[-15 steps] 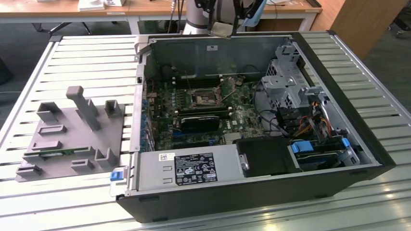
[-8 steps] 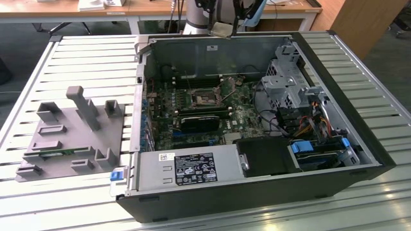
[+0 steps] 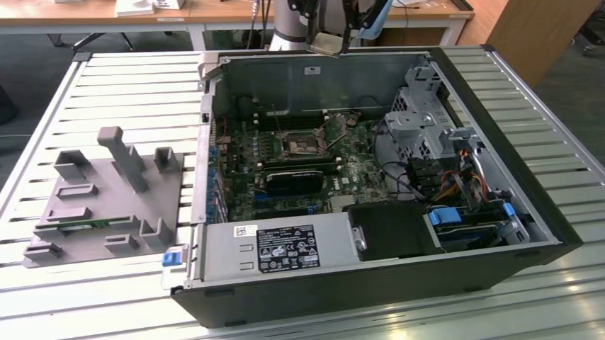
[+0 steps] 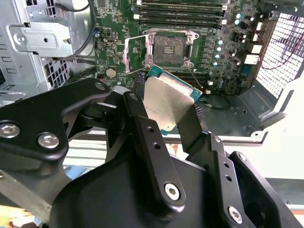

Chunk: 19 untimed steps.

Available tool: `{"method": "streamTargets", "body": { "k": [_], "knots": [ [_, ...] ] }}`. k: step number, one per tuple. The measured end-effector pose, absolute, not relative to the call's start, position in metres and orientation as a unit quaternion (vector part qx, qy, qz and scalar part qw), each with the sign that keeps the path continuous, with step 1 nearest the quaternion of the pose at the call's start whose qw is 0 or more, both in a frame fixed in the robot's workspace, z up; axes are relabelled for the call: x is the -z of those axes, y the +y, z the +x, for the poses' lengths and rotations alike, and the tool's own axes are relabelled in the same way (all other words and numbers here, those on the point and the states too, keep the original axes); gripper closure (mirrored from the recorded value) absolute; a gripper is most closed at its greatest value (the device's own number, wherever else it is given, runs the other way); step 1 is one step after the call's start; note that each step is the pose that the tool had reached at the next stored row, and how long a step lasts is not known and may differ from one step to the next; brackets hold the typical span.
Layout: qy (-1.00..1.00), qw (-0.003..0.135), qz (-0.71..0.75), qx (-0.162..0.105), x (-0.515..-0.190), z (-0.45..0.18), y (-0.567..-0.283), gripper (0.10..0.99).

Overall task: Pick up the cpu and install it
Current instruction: 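Place the cpu into insertion slot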

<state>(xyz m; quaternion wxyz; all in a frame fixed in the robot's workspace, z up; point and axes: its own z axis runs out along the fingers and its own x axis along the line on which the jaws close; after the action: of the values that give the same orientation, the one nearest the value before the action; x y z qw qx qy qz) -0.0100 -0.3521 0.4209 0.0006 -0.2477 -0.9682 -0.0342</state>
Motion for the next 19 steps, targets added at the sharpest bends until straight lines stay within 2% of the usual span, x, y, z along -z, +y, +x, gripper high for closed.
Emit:
{"method": "streamTargets", "body": {
  "k": [19],
  "knots": [
    [-0.953,-0.001,-0.301,0.034,-0.4205,-0.0101,-0.3521,0.553]
  ]
}}
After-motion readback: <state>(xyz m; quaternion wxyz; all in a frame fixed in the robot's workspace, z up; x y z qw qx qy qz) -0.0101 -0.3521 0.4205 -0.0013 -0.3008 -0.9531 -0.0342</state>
